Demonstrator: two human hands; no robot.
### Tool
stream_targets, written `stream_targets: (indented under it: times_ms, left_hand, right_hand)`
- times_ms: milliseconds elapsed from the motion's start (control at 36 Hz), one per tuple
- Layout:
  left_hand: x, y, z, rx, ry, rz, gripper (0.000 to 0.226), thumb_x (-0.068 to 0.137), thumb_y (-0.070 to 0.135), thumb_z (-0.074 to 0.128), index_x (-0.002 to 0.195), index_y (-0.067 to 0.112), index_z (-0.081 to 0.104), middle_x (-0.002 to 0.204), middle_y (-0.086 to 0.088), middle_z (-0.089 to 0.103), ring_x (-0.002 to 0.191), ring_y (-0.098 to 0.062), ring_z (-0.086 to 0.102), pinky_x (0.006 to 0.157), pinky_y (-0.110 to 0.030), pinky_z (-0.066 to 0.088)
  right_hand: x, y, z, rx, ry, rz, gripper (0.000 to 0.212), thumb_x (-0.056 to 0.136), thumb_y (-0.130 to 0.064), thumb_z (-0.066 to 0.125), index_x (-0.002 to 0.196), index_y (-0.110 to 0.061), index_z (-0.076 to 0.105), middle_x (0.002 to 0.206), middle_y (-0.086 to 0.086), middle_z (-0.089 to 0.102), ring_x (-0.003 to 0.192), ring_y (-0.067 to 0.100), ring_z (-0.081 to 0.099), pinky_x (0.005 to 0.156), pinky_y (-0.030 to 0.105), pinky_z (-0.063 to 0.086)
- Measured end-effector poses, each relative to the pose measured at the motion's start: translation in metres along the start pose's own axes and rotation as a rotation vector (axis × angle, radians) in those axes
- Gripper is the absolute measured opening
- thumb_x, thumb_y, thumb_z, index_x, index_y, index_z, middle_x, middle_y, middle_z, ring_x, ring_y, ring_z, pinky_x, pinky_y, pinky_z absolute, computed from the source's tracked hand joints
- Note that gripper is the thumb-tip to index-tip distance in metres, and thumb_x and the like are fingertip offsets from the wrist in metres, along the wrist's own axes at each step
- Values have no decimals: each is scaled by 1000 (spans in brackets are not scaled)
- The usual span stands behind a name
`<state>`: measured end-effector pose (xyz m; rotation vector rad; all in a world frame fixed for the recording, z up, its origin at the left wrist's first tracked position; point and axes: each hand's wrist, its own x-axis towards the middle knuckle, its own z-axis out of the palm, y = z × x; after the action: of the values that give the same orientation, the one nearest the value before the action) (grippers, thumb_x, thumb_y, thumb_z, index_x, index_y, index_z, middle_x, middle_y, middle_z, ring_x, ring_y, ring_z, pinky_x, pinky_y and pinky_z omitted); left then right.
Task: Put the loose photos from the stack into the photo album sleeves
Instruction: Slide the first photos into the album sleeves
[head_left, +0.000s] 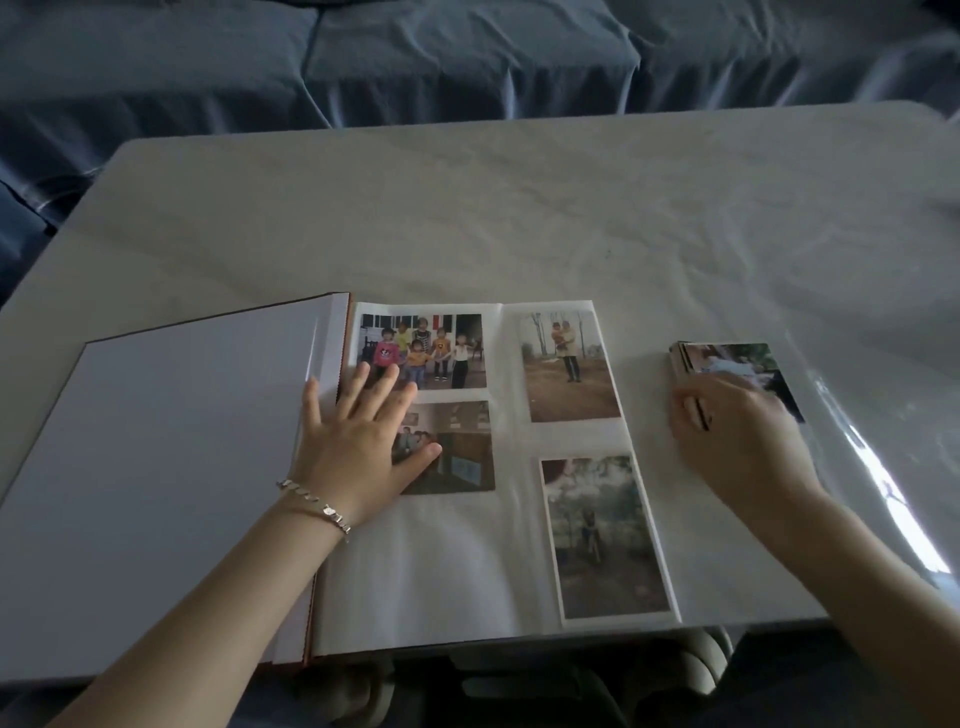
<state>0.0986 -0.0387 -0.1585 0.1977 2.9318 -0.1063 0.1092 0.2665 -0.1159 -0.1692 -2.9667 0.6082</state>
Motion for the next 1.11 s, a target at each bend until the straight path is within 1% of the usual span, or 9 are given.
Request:
stream_targets:
  times_ms: [139, 222, 361, 528, 667, 806, 861, 944, 1111]
  left_hand:
    - [1, -1, 0, 14, -7, -1, 76, 84, 72, 14, 149, 35, 4, 157, 9, -8, 144, -15, -12, 112, -53, -8]
    - [1, -2, 0, 1, -9, 0, 80, 79, 74, 8, 149, 35, 4, 157, 9, -8, 144, -14, -12, 112, -53, -8]
    - [1, -2, 0, -13, -6, -9, 87, 71, 75, 1, 149, 35, 6, 157, 11, -7, 144, -13, -12, 112, -52, -8]
    - [1, -3, 1, 12, -14, -12, 86, 71, 75, -1, 148, 37, 3, 157, 11, -8, 144, -12, -12, 112, -52, -8]
    - [0, 0, -2, 2, -14, -13, 87, 71, 74, 1, 148, 36, 5, 157, 11, -7, 144, -12, -12, 112, -51, -8]
    - [-1, 1, -3, -5, -10, -14, 77, 82, 72, 15, 149, 35, 7, 157, 10, -7, 144, -13, -11, 112, -51, -8]
    - [0, 1, -4, -4, -18, -16, 75, 84, 71, 18, 149, 34, 6, 157, 9, -8, 144, -13, -12, 112, -52, -8]
    - [0, 1, -5, -5, -35, -19, 77, 83, 71, 15, 149, 34, 5, 157, 9, -10, 144, -14, -13, 112, -52, -9]
    - [-1, 1, -4, -27, -13, -21, 74, 85, 70, 20, 148, 34, 8, 157, 10, -9, 144, -12, -12, 113, -51, -9]
  right_hand:
    - [16, 32, 11, -164, -127, 117, 51, 94, -36, 48, 137, -9, 42, 144, 21, 34, 133, 35, 31, 108, 43, 26]
    - [17, 41, 26, -280, -227, 205, 57, 98, -40, 34, 144, -8, 27, 149, 24, 23, 140, 33, 17, 114, 42, 14]
    - [5, 41, 38, -283, -85, 66, 41, 97, -24, 39, 129, -2, 50, 139, 21, 45, 133, 31, 37, 109, 40, 25]
    - [-5, 43, 36, -199, -64, -20, 37, 97, -24, 44, 124, -2, 57, 135, 14, 51, 128, 28, 45, 104, 40, 36]
    - [-5, 40, 30, -158, -2, -26, 21, 94, -6, 45, 97, 3, 63, 112, 19, 63, 94, 37, 62, 67, 36, 44]
    - [-4, 40, 23, -126, -3, 58, 35, 89, 6, 46, 121, -3, 57, 104, 20, 67, 78, 38, 62, 58, 31, 37]
    - [-5, 29, 15, -24, 106, -53, 38, 82, 14, 54, 117, -1, 62, 98, 22, 69, 77, 38, 66, 60, 37, 48]
    - [-9, 13, 18, 107, 260, -374, 41, 75, 20, 62, 112, 3, 65, 111, 18, 66, 102, 33, 63, 87, 49, 50]
    - [-20, -13, 44, 80, -135, -665, 31, 84, -11, 67, 115, -6, 65, 124, 11, 61, 120, 27, 53, 102, 51, 37]
